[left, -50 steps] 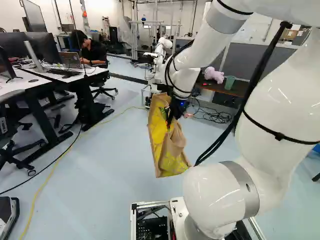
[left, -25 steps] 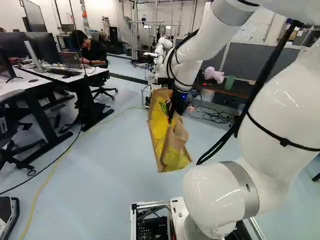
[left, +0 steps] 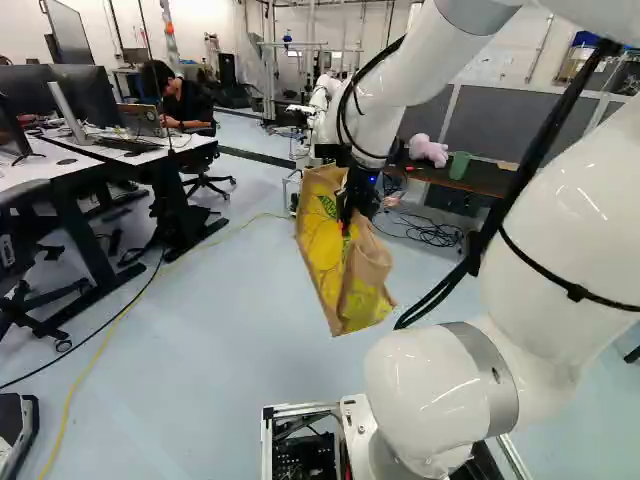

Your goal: Pick up the bag on the ground and place it on the table

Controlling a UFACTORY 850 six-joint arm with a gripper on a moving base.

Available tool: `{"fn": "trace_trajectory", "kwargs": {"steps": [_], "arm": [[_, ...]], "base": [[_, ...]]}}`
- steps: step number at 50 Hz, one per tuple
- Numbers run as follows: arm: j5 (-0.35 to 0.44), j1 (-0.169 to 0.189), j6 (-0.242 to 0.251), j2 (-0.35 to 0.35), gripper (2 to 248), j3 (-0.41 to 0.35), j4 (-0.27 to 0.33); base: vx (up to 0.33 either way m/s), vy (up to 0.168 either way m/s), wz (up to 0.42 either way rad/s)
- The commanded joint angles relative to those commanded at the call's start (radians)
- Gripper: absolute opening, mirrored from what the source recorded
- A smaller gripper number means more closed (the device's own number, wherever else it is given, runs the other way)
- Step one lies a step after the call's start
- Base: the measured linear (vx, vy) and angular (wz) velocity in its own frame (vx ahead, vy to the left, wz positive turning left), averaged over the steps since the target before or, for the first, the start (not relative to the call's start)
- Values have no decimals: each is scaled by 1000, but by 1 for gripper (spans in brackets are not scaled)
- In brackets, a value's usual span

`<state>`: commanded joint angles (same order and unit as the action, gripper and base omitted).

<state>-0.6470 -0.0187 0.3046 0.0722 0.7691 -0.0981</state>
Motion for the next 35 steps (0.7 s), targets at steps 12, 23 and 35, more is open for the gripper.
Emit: {"fn": "trace_trajectory", "kwargs": {"steps": [12,23,35], "arm": [[-60,1,0,9,22,32,32],[-123,1,0,15,22,62,45],[-196,2,0,22,22,97,47]], "base": [[0,0,0],[0,0,0],[0,0,0]]}}
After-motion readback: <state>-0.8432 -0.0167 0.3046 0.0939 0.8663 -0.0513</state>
